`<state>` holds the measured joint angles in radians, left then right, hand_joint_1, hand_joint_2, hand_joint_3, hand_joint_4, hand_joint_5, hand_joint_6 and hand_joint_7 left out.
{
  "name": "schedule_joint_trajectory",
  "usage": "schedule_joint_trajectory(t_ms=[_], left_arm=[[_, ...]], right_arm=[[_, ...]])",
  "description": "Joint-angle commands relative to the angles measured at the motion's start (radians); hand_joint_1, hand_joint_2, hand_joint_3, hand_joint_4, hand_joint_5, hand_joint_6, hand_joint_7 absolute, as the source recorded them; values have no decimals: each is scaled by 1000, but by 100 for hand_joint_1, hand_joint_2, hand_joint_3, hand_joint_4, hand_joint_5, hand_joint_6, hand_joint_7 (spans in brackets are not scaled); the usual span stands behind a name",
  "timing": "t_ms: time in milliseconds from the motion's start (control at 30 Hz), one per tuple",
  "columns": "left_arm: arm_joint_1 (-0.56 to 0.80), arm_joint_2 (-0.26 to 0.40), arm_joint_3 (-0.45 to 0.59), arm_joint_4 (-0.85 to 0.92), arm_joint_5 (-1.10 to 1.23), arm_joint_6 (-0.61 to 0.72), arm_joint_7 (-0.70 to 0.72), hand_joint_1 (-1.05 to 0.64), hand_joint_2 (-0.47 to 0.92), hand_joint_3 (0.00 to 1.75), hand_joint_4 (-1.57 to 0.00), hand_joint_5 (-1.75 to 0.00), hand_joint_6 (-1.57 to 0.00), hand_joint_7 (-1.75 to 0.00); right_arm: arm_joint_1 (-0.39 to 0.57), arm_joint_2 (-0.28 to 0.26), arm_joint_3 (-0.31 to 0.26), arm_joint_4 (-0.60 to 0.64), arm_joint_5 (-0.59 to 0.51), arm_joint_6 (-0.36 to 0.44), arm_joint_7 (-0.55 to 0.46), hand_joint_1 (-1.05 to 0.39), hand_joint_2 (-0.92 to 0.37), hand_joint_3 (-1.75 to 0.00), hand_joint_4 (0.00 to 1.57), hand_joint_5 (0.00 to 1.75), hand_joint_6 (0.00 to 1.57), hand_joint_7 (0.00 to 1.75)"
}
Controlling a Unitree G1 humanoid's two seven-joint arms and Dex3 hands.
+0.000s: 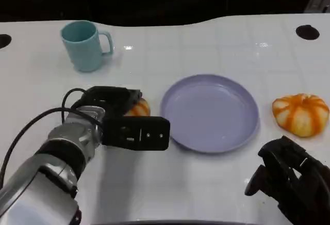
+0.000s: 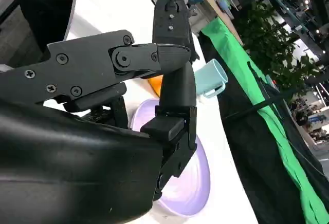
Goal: Grasp the bread from the table and place it into the plate.
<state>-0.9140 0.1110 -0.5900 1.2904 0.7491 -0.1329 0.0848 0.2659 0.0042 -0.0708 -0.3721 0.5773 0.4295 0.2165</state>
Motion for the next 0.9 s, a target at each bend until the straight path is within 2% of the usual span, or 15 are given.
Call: schedule_joint_trajectory(t_ms=[33,67,100,133,167,200,233,333,467,567,600,667,733,900], left_arm=[[16,13,13,17,-17,-40,84,-16,92,7,-43,-13,-42,-4],[20,17,18,18,-20,-58,116,-18,92,14,-66,-37,-67,-8],[23,19,21,20,-23,-70,138,-19,92,18,-79,-57,-84,-8],[29,25,16,21,-16,-90,186,-19,92,21,-84,-79,-96,-14],[32,28,10,22,-10,-103,221,-18,92,24,-82,-125,-98,-50],[34,30,6,25,-6,-113,247,-18,92,27,-83,-154,-88,-103],[35,31,3,26,-2,-118,275,-19,92,27,-84,-164,-82,-122],[33,31,2,26,1,-122,333,-20,92,24,-88,-174,-66,-157],[30,28,8,25,-4,-125,382,-20,91,23,-88,-175,-61,-166],[19,17,56,18,-51,-126,398,-17,91,24,-86,-175,-60,-173],[16,15,71,15,-63,-130,401,-15,89,28,-86,-175,-60,-174],[7,12,99,10,-91,-133,385,-12,74,57,-86,-175,-60,-174],[-4,8,130,4,-122,-137,360,-11,66,79,-86,-175,-59,-175],[-24,6,176,-13,-168,-170,341,-12,59,92,-88,-175,-64,-175]], right_arm=[[8,-13,-16,-14,14,1,5,-52,-92,-23,57,175,50,149],[9,-13,-16,-15,15,-1,7,-52,-92,-24,57,175,51,149],[10,-13,-16,-15,15,-3,8,-52,-92,-24,57,175,51,149],[11,-14,-17,-16,16,-2,9,-52,-92,-25,57,175,51,149],[12,-15,-17,-15,17,-2,10,-52,-92,-24,57,175,51,149],[12,-15,-18,-15,17,-3,12,-52,-92,-24,58,175,51,149],[11,-17,-18,-15,16,-3,13,-52,-92,-23,57,175,51,149],[10,-20,-18,-15,12,-1,13,-52,-92,-23,57,175,51,148],[8,-21,-21,-8,15,-4,18,-52,-92,-24,57,175,51,148],[8,-16,-19,-10,13,-3,12,-52,-92,-23,57,175,52,148],[8,-15,-17,-10,11,-5,11,-52,-92,-23,58,175,52,148],[9,-14,-16,-10,7,-7,11,-52,-92,-23,58,175,52,148],[9,-13,-15,-9,7,-8,11,-52,-92,-24,58,175,53,148],[7,-14,-14,-10,5,-5,9,-52,-92,-23,58,175,53,148]])
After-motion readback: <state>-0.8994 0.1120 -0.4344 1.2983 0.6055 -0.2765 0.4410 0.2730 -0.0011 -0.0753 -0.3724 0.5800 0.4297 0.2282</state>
